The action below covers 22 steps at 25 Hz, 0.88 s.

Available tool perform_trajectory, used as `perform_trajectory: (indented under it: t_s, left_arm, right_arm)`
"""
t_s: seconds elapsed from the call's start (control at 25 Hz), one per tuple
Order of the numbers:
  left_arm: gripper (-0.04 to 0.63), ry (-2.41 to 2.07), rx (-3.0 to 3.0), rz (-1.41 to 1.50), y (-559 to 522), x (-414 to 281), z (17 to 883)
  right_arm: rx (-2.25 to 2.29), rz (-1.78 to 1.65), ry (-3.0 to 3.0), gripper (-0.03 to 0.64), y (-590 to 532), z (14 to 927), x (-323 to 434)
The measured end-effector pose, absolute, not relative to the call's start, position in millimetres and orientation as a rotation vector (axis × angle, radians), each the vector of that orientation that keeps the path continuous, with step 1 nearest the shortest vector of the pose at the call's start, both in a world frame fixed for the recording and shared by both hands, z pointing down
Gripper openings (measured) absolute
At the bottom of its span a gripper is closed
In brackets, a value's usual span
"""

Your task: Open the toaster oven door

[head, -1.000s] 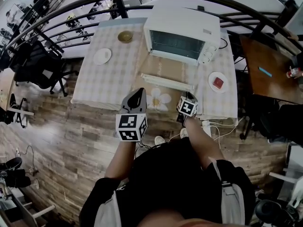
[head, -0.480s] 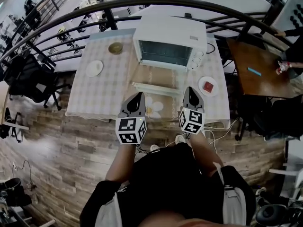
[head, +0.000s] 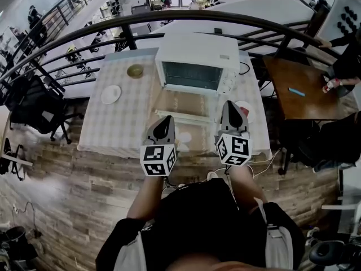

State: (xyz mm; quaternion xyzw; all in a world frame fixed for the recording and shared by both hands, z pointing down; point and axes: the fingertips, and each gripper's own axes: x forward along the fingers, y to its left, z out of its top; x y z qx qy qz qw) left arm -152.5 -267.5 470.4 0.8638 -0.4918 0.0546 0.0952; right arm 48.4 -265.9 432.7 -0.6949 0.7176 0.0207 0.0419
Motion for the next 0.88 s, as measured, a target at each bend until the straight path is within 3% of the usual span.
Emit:
perform_trajectory:
  t_s: [0.88]
  left_arm:
    - [0.012,-1.472,2.574,0.148,-266.0,-158.4,462.0]
  right_arm:
    - [-2.041,0.073,2.248,0.0,-260.3,427.6,36.6]
